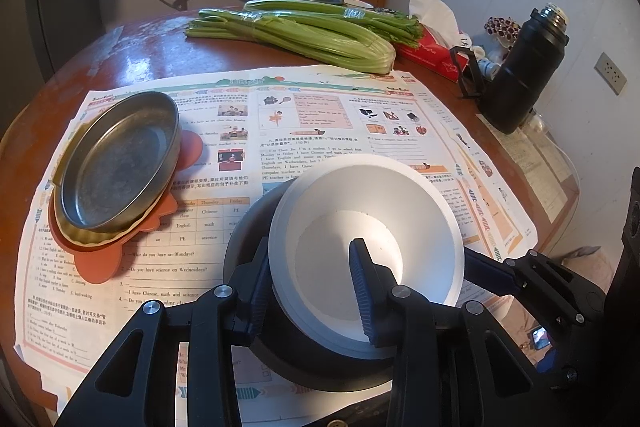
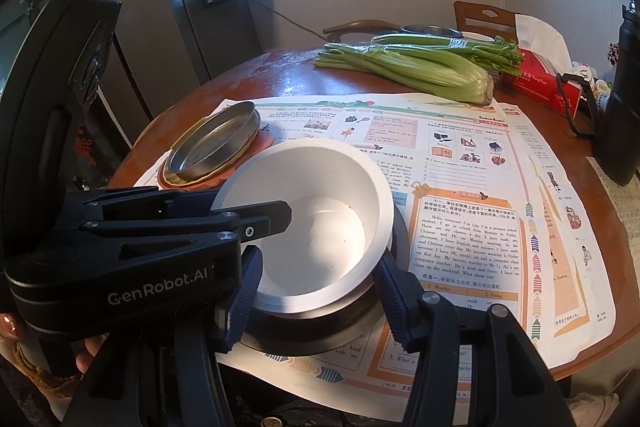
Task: Organize plates and bowls
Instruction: 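Lower the white paper bowl into the nested bowls and open the left gripper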
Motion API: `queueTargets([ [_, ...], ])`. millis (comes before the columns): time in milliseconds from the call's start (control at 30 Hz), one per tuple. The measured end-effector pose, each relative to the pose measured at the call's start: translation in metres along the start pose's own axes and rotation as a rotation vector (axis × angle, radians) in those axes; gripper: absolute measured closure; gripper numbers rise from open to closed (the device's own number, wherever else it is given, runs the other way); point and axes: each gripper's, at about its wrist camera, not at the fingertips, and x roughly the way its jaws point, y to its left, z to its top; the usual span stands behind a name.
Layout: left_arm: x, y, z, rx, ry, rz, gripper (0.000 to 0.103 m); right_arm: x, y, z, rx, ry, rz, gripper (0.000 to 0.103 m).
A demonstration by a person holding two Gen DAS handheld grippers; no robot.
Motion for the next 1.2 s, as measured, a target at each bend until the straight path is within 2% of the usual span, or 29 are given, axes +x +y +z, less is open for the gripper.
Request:
queueTargets([
  [1200, -0.026, 0.016, 0.005, -0.02, -0.075, 0.014, 0.064, -0.018, -0.01, 0.009, 0.025, -0.059, -0.022, 0.046],
])
